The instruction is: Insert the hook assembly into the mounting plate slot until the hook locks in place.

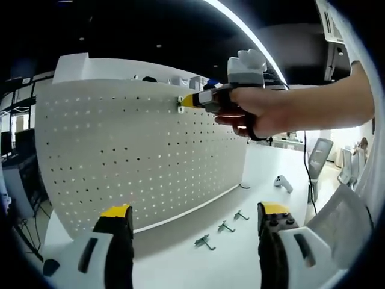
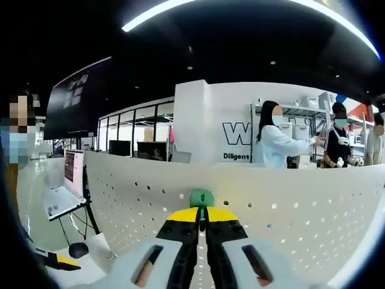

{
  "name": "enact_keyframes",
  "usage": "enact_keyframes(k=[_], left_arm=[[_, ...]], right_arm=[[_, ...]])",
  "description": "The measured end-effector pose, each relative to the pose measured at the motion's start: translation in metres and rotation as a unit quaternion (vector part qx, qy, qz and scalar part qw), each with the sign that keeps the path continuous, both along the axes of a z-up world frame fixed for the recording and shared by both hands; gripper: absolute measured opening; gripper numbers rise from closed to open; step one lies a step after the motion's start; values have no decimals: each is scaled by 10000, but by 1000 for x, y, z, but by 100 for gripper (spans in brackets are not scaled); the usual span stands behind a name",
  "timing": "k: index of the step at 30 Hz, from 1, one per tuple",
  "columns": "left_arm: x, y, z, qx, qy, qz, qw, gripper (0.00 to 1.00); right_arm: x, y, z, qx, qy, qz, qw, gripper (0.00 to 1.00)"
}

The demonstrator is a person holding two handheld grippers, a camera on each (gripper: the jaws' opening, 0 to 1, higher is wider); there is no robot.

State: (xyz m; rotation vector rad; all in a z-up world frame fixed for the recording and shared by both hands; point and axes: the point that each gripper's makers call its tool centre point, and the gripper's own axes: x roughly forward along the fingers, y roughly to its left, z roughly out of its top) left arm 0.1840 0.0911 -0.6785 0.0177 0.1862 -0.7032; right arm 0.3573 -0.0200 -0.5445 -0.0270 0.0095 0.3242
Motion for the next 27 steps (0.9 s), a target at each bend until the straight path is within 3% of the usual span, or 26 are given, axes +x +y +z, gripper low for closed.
enact_keyframes(k=[11,20,21,23,27], left_arm=[[-3,8,-1,-36,34,63,10000,86],[-12,9,-4,7,95,6,10000,86],[-13,9,-3,24,96,-6,10000,85],[-14,8,-1,25,77,-32,10000,86],[-15,9,1,18,62,-28,10000,85]], right_arm=[[4,1,-6,13,66,-178,9998,1],[9,0,-6,291,126,-722,9969,2],[8,0,-5,136,73,-801,9967,2],[6,0,-6,382,97,-851,9956,2],[7,-1,-7,406,90,-898,9951,2]])
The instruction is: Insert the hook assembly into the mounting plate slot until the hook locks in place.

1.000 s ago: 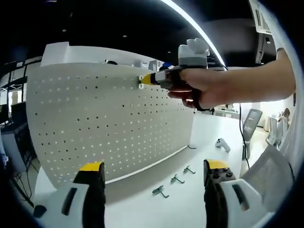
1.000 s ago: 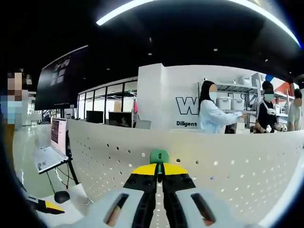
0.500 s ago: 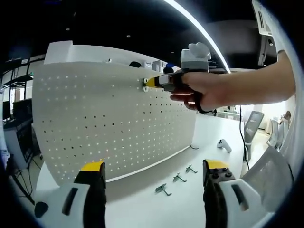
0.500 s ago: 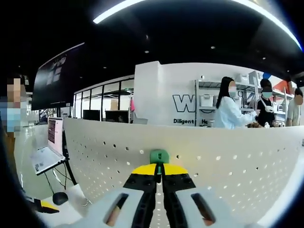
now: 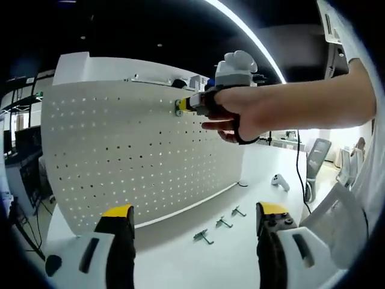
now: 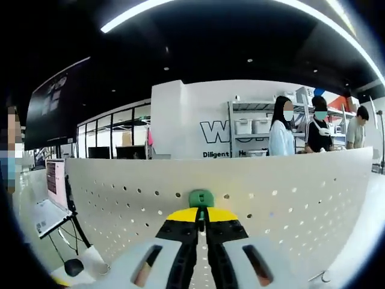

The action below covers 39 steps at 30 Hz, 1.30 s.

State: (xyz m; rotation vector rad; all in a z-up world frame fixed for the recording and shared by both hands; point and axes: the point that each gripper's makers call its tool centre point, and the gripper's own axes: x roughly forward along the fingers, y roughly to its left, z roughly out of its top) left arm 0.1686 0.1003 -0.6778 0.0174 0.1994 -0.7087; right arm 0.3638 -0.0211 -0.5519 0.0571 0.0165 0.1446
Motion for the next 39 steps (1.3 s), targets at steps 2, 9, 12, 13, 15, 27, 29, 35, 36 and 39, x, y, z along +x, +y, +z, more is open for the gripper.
enact_keyframes(k=[2,9,12,13,15,27,29,35,36,39], left_arm=[[0,0,0,-19,18,6,10000,85],[-3,1,0,26,-2,-16,10000,85],[-4,2,0,2,13,6,10000,85],[-4,2,-1,7,12,6,10000,85],[-5,1,-2,7,17,11,10000,85],[-6,0,0,16,10,27,10000,86],[-6,0,0,17,17,33,10000,86],[-6,-1,2,6,1,20,10000,86],[-6,-1,2,10,7,17,10000,86],[-6,-2,4,-5,-4,26,10000,86]], right_arm=[[0,-1,1,133,54,-74,9999,2],[0,0,0,234,52,-125,9996,2],[0,0,0,209,70,-77,9997,3],[0,0,0,195,80,-47,9998,3],[-1,2,-2,124,141,27,9998,5],[-8,8,5,131,4,367,9992,34],[-10,8,2,97,32,491,9987,38],[-16,15,0,-162,-164,1152,9931,53],[-17,17,0,-132,-152,1270,9917,52],[-20,21,3,-161,-202,1533,9878,53]])
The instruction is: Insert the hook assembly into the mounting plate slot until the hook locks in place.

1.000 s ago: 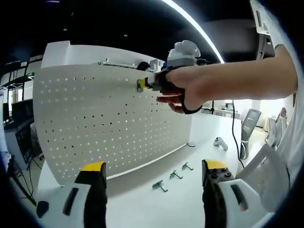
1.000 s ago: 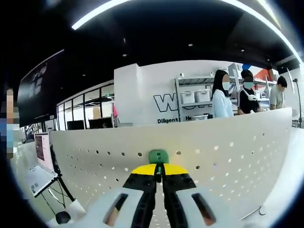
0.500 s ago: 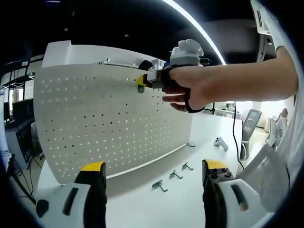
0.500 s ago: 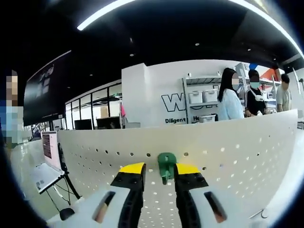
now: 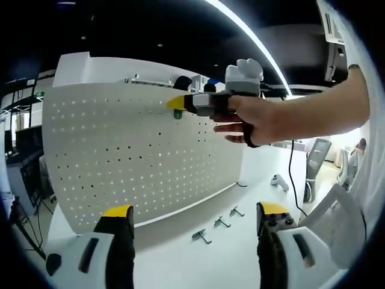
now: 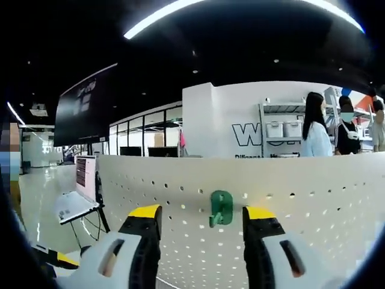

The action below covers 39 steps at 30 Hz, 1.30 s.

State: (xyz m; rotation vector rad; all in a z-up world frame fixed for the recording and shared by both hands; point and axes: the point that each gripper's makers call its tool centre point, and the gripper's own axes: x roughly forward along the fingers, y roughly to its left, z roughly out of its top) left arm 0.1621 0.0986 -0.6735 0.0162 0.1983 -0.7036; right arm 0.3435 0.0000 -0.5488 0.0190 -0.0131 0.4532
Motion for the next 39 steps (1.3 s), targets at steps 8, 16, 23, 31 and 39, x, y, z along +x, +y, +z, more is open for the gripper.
enact_keyframes(k=[8,16,23,31,39], left_arm=[[2,-1,1,-6,-56,-1,10000,87],[4,-1,17,-109,-148,88,9998,87],[3,-1,19,-219,-136,129,9996,88],[1,-7,21,-162,-187,161,9996,89],[0,-9,26,-253,-200,181,9993,91]], right_arm=[[-2,-2,-2,88,31,271,9996,61],[-27,3,-4,140,-9,791,9968,66],[-43,-5,-9,28,-106,1034,9946,67],[-57,-21,-13,64,-115,1126,9936,70],[-72,-42,-17,-95,-104,1178,9929,72]])
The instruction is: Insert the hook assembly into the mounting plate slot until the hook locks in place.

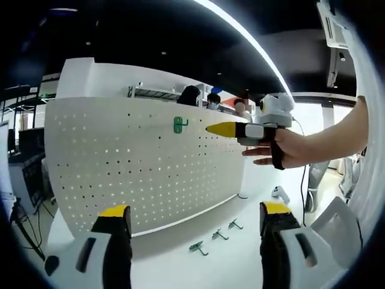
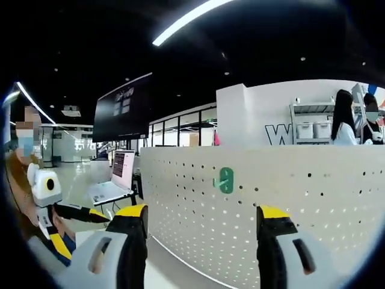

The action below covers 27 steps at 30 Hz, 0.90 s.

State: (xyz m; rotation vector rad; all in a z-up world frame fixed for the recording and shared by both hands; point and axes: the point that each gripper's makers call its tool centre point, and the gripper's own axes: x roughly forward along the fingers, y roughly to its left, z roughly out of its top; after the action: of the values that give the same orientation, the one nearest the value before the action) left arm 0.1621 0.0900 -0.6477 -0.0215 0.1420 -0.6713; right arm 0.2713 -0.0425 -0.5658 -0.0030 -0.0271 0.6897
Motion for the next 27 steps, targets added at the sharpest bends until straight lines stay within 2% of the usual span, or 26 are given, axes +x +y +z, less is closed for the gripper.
enact_keyframes(k=[3,6,14,20,27], left_arm=[[1,2,4,14,-91,52,9999,92],[2,5,3,-31,-45,138,9999,92],[-1,2,7,44,-66,47,10000,93],[-3,-3,0,56,-61,16,10000,94],[0,1,-4,-21,20,34,10000,95]], right_arm=[[-6,-5,3,26,-84,47,10000,73],[-8,-10,1,97,-59,35,9999,73],[-23,-15,-11,78,3,97,9999,73],[-45,-22,-23,94,21,181,9998,73],[-57,-29,-31,119,72,221,9997,74]])
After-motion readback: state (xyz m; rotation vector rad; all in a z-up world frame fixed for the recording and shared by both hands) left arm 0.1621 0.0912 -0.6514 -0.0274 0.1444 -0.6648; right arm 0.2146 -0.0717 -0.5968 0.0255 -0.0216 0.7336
